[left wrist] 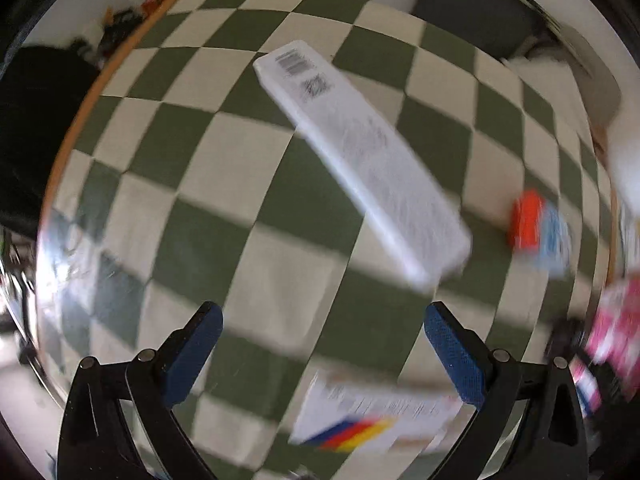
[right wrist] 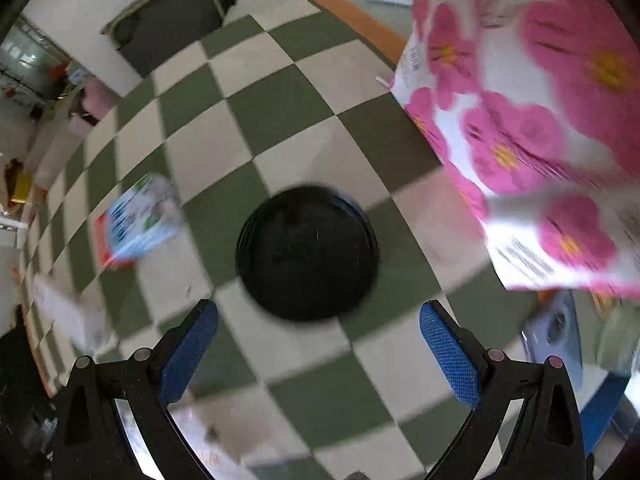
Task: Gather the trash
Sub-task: 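Grasp the long white Doctor box with the left tool while the right tool grasps the black round lid, then carry the Doctor box and black lid over the bin and open both tools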
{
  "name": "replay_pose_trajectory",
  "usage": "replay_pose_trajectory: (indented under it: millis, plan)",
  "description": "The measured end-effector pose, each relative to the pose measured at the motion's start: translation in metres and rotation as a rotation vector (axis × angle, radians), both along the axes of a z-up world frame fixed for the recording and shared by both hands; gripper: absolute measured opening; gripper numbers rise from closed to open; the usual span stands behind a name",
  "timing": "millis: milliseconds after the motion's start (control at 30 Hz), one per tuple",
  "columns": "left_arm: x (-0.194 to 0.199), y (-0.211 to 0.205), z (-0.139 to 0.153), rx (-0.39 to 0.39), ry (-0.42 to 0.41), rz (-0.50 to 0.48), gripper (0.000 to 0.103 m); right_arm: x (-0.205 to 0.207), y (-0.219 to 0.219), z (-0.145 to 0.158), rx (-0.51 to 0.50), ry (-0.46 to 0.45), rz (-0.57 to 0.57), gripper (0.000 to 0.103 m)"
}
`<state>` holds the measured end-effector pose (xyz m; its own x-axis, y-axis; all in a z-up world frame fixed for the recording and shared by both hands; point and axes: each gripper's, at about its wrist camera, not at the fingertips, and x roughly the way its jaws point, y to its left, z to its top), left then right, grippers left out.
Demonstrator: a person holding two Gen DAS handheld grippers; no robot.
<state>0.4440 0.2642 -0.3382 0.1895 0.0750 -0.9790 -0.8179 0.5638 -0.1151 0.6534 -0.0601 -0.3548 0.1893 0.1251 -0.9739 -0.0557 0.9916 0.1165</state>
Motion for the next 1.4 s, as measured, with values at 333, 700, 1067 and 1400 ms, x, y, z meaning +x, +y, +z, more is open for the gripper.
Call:
replay_pose_trajectory:
  millis: [333,700,1067,1400]
  plan:
    - [0.053,0.06,-0.018,-0.049,-0.008,0.152,0.094,0.041,0.019,-0.036,-0.011,0.047,-0.041,0.103]
    - [0.024,0.009,-0.013,0.147,0.095,-0.283,0.05,0.03,0.05,-0.043,-0.06,0.03,0.067,0.103]
    - [0.004,0.007,-0.019,0.126,0.068,-0.26,0.043,-0.019,0.075,-0.037,-0.113,-0.015,0.136,0.089]
    - [-0.035,-0.027,0.05,0.222,-0.047,-0.336,0.043,-0.077,0.089,-0.006,-0.054,-0.041,0.209,0.089]
